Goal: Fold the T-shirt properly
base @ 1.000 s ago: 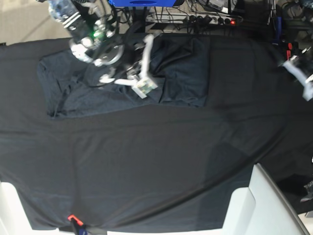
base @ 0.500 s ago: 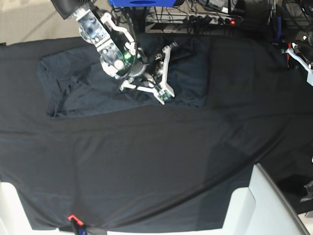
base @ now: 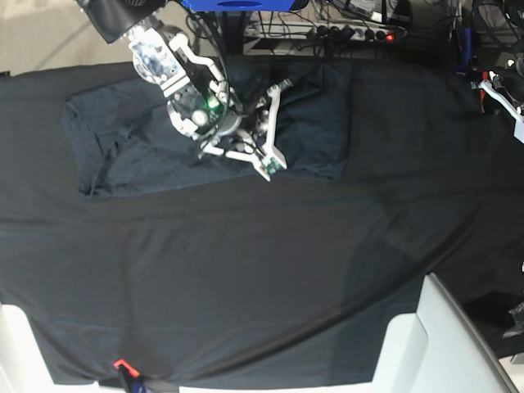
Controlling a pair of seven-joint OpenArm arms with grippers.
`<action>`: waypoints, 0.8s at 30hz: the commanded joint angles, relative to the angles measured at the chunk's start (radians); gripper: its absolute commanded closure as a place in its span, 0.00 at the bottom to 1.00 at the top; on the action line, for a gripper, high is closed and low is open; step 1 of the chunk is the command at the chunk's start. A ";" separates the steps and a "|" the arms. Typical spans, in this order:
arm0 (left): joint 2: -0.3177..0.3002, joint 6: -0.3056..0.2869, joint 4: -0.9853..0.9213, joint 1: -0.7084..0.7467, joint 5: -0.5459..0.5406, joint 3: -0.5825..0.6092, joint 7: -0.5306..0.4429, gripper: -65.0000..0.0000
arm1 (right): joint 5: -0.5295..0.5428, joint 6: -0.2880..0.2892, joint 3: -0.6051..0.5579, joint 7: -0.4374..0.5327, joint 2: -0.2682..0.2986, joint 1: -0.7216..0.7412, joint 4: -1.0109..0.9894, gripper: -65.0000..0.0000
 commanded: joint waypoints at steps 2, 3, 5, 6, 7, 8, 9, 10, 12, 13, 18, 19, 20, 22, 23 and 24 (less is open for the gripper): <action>-0.022 -0.002 0.012 0.001 -0.007 -0.010 -0.018 1.00 | 0.004 -0.001 0.003 0.015 0.014 0.027 0.016 0.99; -0.024 -0.002 0.011 0.001 -0.007 -0.010 -0.018 1.00 | 0.004 -0.001 0.003 0.015 0.016 0.031 0.016 0.99; -0.025 -0.002 0.011 0.003 -0.007 -0.010 -0.018 1.00 | 0.004 -0.001 0.003 0.015 0.019 0.036 0.016 0.99; -0.025 -0.002 0.011 0.003 -0.007 -0.010 -0.018 1.00 | 0.003 -0.001 0.004 0.015 0.025 0.038 0.016 0.99; -0.025 -0.002 0.011 0.003 -0.007 -0.010 -0.018 1.00 | 0.003 -0.001 0.020 0.015 0.036 0.038 0.016 0.99; -0.025 -0.002 0.011 0.003 -0.007 -0.010 -0.018 1.00 | 0.003 -0.001 0.038 0.015 0.037 0.036 0.016 0.99; -0.025 -0.002 0.011 0.003 -0.007 -0.010 -0.018 1.00 | 0.003 -0.001 0.057 0.015 0.037 0.036 0.016 0.99; -0.025 -0.002 0.011 0.001 -0.007 -0.010 -0.018 1.00 | 0.003 -0.001 0.080 0.015 0.040 0.036 0.016 0.99; -0.025 -0.002 0.009 0.000 -0.007 -0.010 -0.018 1.00 | 0.003 0.001 0.121 0.015 0.042 0.036 0.018 0.99; -0.025 -0.002 0.009 -0.002 -0.007 -0.010 -0.018 1.00 | 0.003 0.001 0.139 0.016 0.051 0.036 0.018 0.99; -0.024 -0.002 0.009 -0.003 -0.007 -0.008 -0.018 1.00 | 0.003 -0.001 0.158 0.021 0.077 0.047 0.023 0.99; -0.024 -0.002 0.009 -0.003 -0.007 -0.008 -0.018 1.00 | 0.003 -0.001 0.159 0.021 0.079 0.047 0.023 0.99; -0.024 -0.002 0.009 -0.003 -0.007 -0.008 -0.018 1.00 | 0.003 -0.002 0.159 0.021 0.079 0.045 0.023 0.99; -0.024 -0.002 0.009 -0.003 -0.007 -0.008 -0.018 1.00 | 0.003 -0.004 0.161 0.021 0.079 0.039 0.044 0.99; -0.024 -0.002 0.009 -0.003 -0.007 -0.008 -0.018 1.00 | 0.003 -0.016 0.161 0.021 0.079 0.027 0.066 0.99; -0.024 -0.002 0.009 -0.003 -0.007 -0.008 -0.018 1.00 | 0.003 -0.038 0.161 0.022 0.077 0.016 0.092 0.99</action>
